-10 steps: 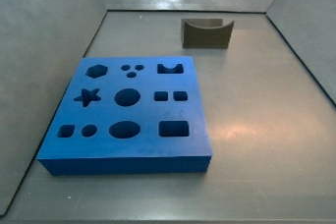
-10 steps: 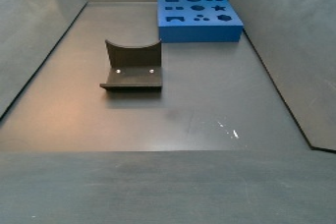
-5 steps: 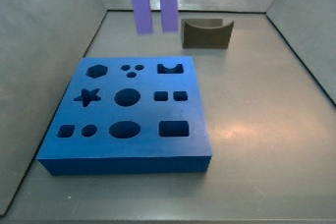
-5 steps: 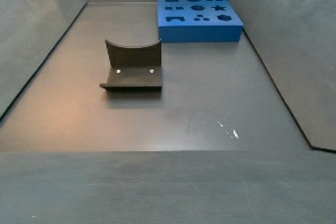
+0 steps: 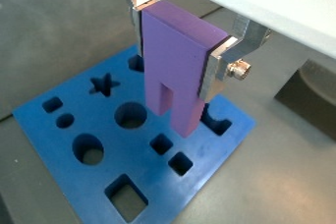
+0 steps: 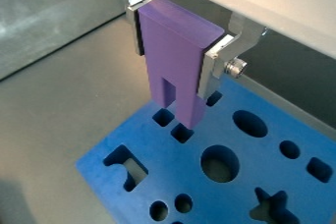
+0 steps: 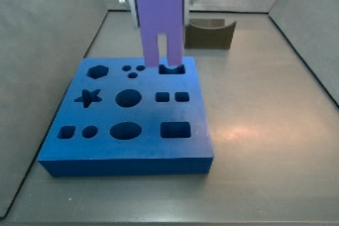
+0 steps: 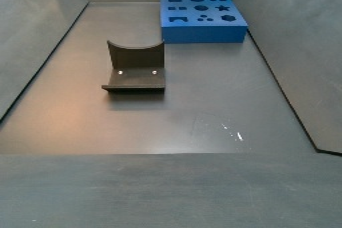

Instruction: Insert the double-square object.

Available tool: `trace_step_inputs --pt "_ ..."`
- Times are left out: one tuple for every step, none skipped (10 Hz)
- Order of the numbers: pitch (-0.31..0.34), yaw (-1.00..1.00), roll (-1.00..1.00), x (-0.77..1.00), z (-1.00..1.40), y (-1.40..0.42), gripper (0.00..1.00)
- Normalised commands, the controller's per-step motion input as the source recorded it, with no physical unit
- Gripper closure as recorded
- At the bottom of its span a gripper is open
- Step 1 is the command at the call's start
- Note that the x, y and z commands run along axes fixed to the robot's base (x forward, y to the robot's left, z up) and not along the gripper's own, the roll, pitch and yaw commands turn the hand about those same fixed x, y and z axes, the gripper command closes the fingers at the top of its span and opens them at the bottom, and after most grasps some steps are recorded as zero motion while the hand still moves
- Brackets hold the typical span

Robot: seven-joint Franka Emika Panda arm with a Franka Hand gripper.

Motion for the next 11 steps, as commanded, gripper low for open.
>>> trace_step_inputs --pt "-0.059 0.0 0.15 0.2 -0.67 -0.1 1.0" --pt "0.0 0.0 0.34 0.31 -0.41 -0.14 1.0" --pt "0.074 0.0 0.46 0.34 -0.29 -0.18 1.0" --pt "0.049 0.0 0.3 0.36 -0.47 -0.18 1.0" --pt "0.0 -0.01 0.0 0.09 -0.38 0.0 1.0" --pt "0.0 0.0 0.0 0.0 -0.3 0.0 1.0" --pt "0.0 0.0 0.0 0.0 -0.28 0.0 1.0" --pt "0.0 0.0 0.0 0.0 -0.21 0.0 1.0" --pt "0.0 0.04 0.0 0.0 -0.25 0.0 1.0" --pt "0.0 0.03 0.0 0.0 -0.34 0.0 1.0" --pt "0.0 0.0 0.0 0.14 -0.39 0.0 1.0"
